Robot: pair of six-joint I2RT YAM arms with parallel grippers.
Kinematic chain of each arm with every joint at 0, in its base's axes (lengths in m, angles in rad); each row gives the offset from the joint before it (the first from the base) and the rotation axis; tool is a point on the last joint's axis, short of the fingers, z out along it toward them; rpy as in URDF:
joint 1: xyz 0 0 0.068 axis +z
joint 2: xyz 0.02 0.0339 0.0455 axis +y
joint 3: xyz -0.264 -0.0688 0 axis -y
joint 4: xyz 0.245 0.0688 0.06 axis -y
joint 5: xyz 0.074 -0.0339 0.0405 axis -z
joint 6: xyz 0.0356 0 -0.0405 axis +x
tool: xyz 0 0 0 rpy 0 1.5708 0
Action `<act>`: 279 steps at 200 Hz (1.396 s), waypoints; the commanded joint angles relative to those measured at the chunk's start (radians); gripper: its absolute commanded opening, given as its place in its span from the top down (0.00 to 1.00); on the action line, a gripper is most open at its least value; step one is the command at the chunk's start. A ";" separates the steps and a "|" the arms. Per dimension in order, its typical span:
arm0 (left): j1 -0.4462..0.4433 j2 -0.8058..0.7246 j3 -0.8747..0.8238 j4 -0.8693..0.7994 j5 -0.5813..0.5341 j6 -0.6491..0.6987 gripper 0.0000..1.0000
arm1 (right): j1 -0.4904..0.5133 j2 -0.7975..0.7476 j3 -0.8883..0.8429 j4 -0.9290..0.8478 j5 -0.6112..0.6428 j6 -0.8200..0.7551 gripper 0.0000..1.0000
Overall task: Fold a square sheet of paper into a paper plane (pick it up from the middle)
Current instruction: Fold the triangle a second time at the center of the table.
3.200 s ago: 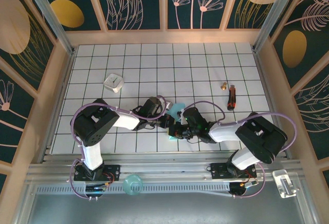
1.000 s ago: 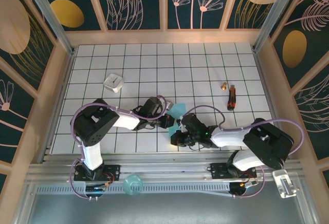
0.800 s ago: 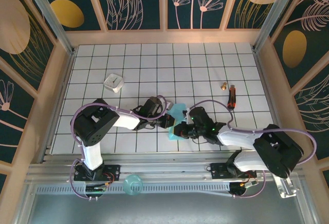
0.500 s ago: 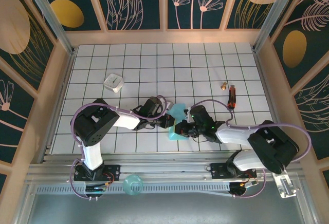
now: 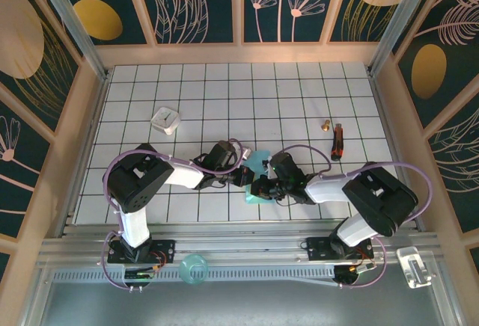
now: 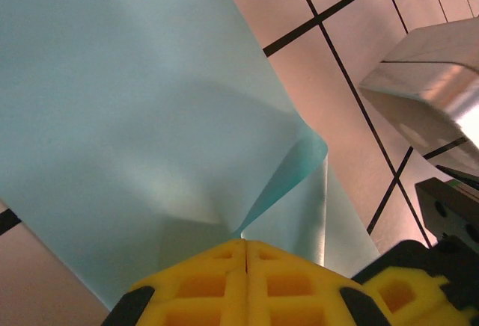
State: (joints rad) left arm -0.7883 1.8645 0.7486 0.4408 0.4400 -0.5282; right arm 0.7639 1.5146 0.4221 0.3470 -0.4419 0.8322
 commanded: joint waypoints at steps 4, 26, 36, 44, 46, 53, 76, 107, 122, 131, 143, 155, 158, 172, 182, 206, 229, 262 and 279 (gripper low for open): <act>0.007 0.088 -0.026 -0.172 -0.139 0.036 1.00 | -0.012 0.022 -0.014 -0.043 0.029 -0.015 1.00; 0.006 0.090 -0.026 -0.171 -0.139 0.039 1.00 | -0.019 0.008 -0.027 -0.051 0.018 -0.014 1.00; 0.005 0.091 -0.026 -0.171 -0.141 0.040 1.00 | -0.027 -0.012 -0.025 -0.049 0.005 -0.015 1.00; 0.006 0.092 -0.026 -0.172 -0.141 0.042 1.00 | -0.037 -0.032 -0.021 -0.042 -0.007 -0.015 1.00; 0.006 0.092 -0.026 -0.171 -0.141 0.042 1.00 | -0.039 -0.038 -0.020 -0.039 -0.011 -0.015 1.00; 0.006 0.092 -0.026 -0.171 -0.139 0.041 1.00 | -0.047 -0.060 -0.019 -0.030 -0.023 -0.015 1.00; 0.005 0.094 -0.023 -0.171 -0.138 0.042 1.00 | -0.061 -0.105 -0.006 -0.029 -0.033 -0.020 1.00; 0.006 0.094 -0.023 -0.171 -0.138 0.042 1.00 | -0.088 -0.083 0.013 -0.051 -0.033 -0.050 1.00; 0.005 0.093 -0.023 -0.173 -0.139 0.042 1.00 | -0.103 -0.066 0.021 -0.048 -0.038 -0.062 1.00; 0.005 0.093 -0.024 -0.173 -0.138 0.043 1.00 | -0.107 -0.056 0.026 -0.049 -0.037 -0.070 1.00; 0.006 0.093 -0.023 -0.174 -0.138 0.044 1.00 | -0.113 -0.042 0.035 -0.044 -0.038 -0.077 1.00; 0.006 0.093 -0.023 -0.174 -0.138 0.045 1.00 | -0.117 -0.021 0.042 -0.037 -0.040 -0.084 1.00; 0.006 0.092 -0.023 -0.176 -0.138 0.046 1.00 | -0.118 -0.016 0.043 -0.036 -0.040 -0.086 1.00; 0.005 0.091 -0.023 -0.175 -0.139 0.046 1.00 | -0.123 0.005 0.046 -0.044 -0.033 -0.097 1.00; 0.006 0.090 -0.023 -0.179 -0.141 0.046 1.00 | -0.127 0.016 0.041 -0.052 -0.028 -0.101 1.00; 0.006 0.084 -0.026 -0.181 -0.145 0.050 1.00 | -0.143 0.035 0.016 -0.072 -0.014 -0.113 1.00; 0.006 0.085 -0.026 -0.182 -0.147 0.053 1.00 | -0.165 0.024 0.020 -0.087 -0.037 -0.126 1.00; 0.006 0.088 -0.029 -0.179 -0.149 0.054 1.00 | -0.177 -0.046 0.032 -0.095 -0.069 -0.119 1.00; 0.007 0.090 -0.025 -0.178 -0.147 0.056 1.00 | -0.181 -0.057 0.038 -0.094 -0.080 -0.118 1.00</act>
State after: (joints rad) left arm -0.7910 1.8671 0.7540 0.4370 0.4335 -0.5083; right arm 0.5957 1.4952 0.4454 0.2787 -0.4999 0.7334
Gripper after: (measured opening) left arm 0.061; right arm 0.042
